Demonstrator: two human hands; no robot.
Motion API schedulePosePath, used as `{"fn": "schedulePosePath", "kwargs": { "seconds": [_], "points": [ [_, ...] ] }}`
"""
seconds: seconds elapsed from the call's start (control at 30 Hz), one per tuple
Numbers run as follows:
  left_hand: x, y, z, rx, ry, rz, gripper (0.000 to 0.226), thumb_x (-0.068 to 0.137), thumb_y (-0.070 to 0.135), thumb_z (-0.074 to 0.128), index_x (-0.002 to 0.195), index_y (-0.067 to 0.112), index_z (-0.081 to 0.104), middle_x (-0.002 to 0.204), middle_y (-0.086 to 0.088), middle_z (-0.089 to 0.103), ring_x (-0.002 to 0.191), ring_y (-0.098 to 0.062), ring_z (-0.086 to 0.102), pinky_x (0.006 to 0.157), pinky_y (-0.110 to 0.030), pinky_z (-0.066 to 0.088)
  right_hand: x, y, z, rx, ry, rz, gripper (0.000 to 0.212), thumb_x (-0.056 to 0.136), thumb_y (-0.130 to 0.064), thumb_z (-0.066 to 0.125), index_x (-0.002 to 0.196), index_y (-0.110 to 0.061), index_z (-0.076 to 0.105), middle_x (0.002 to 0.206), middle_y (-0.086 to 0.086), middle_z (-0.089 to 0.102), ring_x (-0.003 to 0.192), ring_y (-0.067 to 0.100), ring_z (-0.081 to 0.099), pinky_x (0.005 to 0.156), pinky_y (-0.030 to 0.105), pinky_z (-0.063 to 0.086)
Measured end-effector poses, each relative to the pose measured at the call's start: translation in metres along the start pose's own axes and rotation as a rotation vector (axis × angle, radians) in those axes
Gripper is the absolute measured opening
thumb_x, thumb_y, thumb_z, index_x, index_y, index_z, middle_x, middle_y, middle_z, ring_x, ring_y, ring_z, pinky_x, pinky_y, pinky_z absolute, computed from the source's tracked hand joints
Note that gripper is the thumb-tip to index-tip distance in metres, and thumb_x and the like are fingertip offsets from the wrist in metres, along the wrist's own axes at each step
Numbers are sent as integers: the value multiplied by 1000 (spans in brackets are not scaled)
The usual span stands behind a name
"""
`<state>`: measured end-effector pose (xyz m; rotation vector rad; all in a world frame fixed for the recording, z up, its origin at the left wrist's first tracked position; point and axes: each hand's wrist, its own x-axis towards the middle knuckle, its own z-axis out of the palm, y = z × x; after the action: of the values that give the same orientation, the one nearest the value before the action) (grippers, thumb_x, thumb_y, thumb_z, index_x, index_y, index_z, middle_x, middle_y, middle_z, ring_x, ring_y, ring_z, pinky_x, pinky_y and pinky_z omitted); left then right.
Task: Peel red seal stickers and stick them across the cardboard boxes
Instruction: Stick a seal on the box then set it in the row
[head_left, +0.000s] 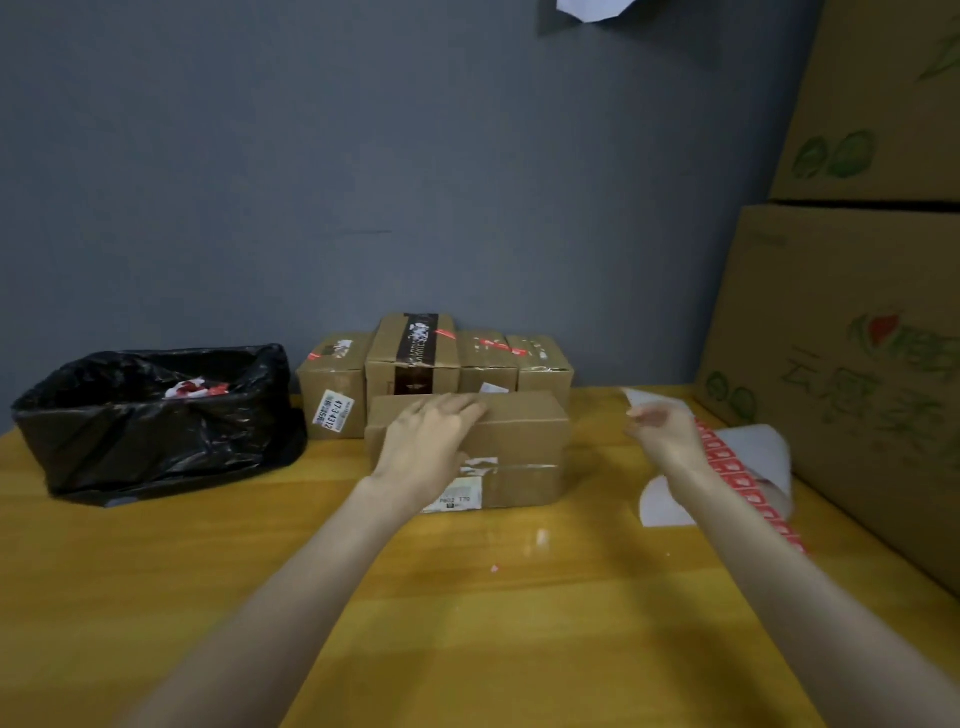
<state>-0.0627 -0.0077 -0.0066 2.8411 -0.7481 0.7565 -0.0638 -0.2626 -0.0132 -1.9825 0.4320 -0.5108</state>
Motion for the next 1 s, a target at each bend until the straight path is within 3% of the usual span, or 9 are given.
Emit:
{"fn": "schedulePosePath", "kwargs": {
  "seconds": [0.1, 0.13, 0.23, 0.3, 0.6, 0.73, 0.8, 0.9, 1.0],
  "points": [
    [1, 3, 6, 31, 21, -48, 62, 84, 14, 65, 139, 25, 38, 148, 7, 37, 138, -14, 30, 113, -34, 20, 9, 28, -19, -238, 30, 64, 10, 88, -5, 55, 95, -10, 57, 90, 5, 56, 94, 30, 54, 70, 31, 43],
    [2, 4, 8, 34, 19, -64, 63, 84, 12, 64, 139, 24, 37, 149, 6, 35, 139, -15, 27, 114, -36, 16, 10, 33, -25, -364, 47, 84, 9, 87, -11, 57, 95, -8, 55, 92, 9, 58, 96, 33, 54, 73, 32, 43],
    [2, 14, 10, 20, 48, -92, 56, 88, 13, 60, 138, 24, 38, 155, 0, 23, 144, -17, 15, 116, -42, 3, 13, 48, -39, -655, 67, 169, 54, 79, -39, 69, 117, -7, 47, 119, 20, 52, 113, 39, 47, 96, 44, 40],
    [1, 20, 10, -9, 107, -70, 50, 89, 15, 57, 136, 23, 41, 155, -1, 24, 145, -17, 14, 116, -41, 0, 20, 57, -43, -709, 61, 208, 69, 75, -52, 68, 122, -10, 41, 122, 21, 49, 114, 39, 47, 96, 48, 41],
    [4, 26, 13, -134, 135, 28, 42, 91, 14, 52, 132, 22, 47, 152, 0, 28, 144, -15, 12, 116, -35, 3, 35, 59, -42, -819, 17, 210, 70, 79, -54, 64, 124, -9, 35, 122, 21, 51, 113, 37, 48, 96, 42, 37],
    [4, 21, 12, -163, 156, 19, 40, 89, 13, 55, 129, 20, 51, 148, 0, 35, 143, -16, 18, 116, -34, 5, 41, 48, -43, -548, 63, 212, 23, 88, -27, 59, 93, -7, 50, 90, 14, 61, 82, 32, 60, 79, 41, 47],
    [6, 19, 13, -191, 163, 2, 41, 89, 13, 56, 129, 20, 51, 147, 0, 36, 142, -16, 20, 116, -32, 5, 46, 41, -43, -353, 77, 203, 22, 90, -24, 57, 88, -2, 58, 83, 16, 62, 73, 31, 60, 73, 38, 48],
    [9, 20, 14, -269, 169, -39, 43, 88, 11, 57, 129, 19, 52, 144, -1, 40, 141, -16, 23, 118, -37, 14, 49, 24, -45, -96, 105, 122, 27, 93, -23, 54, 99, 2, 63, 88, 19, 65, 86, 36, 62, 76, 38, 46],
    [12, 20, 15, -375, 193, -76, 39, 88, 10, 57, 126, 19, 55, 140, 0, 44, 139, -15, 27, 114, -39, 24, 37, -3, -42, 243, 62, 32, 11, 91, -14, 58, 86, -7, 63, 75, 9, 62, 77, 30, 62, 74, 39, 50]
  ]
}}
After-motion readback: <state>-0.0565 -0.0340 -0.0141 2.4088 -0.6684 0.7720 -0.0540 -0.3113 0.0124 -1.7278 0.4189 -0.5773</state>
